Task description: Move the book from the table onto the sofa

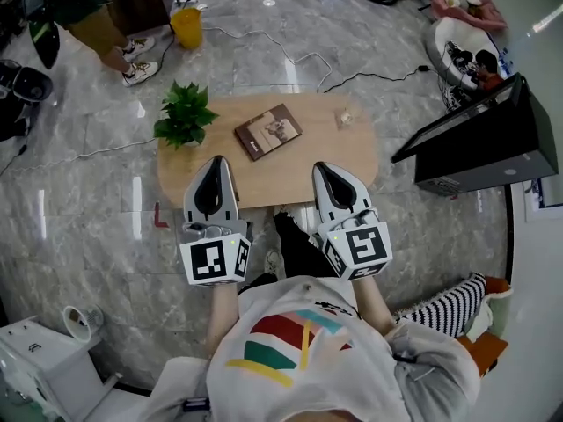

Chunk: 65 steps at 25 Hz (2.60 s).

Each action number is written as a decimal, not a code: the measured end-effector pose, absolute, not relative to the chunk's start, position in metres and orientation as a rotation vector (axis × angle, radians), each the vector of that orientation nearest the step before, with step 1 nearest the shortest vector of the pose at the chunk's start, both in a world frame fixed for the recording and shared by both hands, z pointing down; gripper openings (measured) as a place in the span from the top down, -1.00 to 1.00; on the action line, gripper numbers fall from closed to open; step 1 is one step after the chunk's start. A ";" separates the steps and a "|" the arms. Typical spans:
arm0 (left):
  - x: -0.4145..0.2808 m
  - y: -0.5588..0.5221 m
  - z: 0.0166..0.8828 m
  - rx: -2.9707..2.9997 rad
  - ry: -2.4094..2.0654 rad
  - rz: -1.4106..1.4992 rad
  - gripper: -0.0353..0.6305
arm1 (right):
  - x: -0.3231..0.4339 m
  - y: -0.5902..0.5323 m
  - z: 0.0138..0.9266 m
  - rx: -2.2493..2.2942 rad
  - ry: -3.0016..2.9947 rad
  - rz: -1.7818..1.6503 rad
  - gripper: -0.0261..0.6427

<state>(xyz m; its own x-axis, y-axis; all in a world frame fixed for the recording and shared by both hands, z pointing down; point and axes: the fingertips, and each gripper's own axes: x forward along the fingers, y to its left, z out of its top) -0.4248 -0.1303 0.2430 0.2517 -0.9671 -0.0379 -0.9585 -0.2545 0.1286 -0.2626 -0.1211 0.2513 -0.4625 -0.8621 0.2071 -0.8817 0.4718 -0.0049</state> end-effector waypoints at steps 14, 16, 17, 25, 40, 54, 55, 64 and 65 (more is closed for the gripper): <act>-0.394 -0.363 0.261 2.536 -1.923 -0.064 0.88 | -0.237 -0.369 0.297 1.505 -2.544 0.241 0.90; -0.387 -0.396 0.273 2.532 -1.914 -0.006 0.88 | -0.232 -0.399 0.308 1.489 -2.529 0.259 0.90; -0.385 -0.408 0.280 2.525 -1.904 0.018 0.88 | -0.230 -0.411 0.313 1.478 -2.523 0.280 0.90; -0.392 -0.479 0.343 2.457 -1.868 0.133 0.88 | -0.237 -0.473 0.390 1.396 -2.432 0.428 0.90; -0.377 -0.509 0.635 2.337 -1.591 0.305 0.88 | -0.263 -0.480 0.679 1.314 -2.107 0.699 0.90; -0.362 -0.472 0.741 2.228 -1.510 0.386 0.88 | -0.276 -0.441 0.780 1.175 -2.006 0.817 0.90; -0.361 -0.473 0.744 2.230 -1.509 0.391 0.88 | -0.277 -0.442 0.783 1.173 -2.004 0.815 0.90; -0.360 -0.489 0.758 2.232 -1.493 0.389 0.88 | -0.282 -0.456 0.793 1.160 -2.007 0.777 0.90; -0.359 -0.491 0.759 2.246 -1.488 0.397 0.88 | -0.283 -0.458 0.793 1.160 -2.012 0.774 0.90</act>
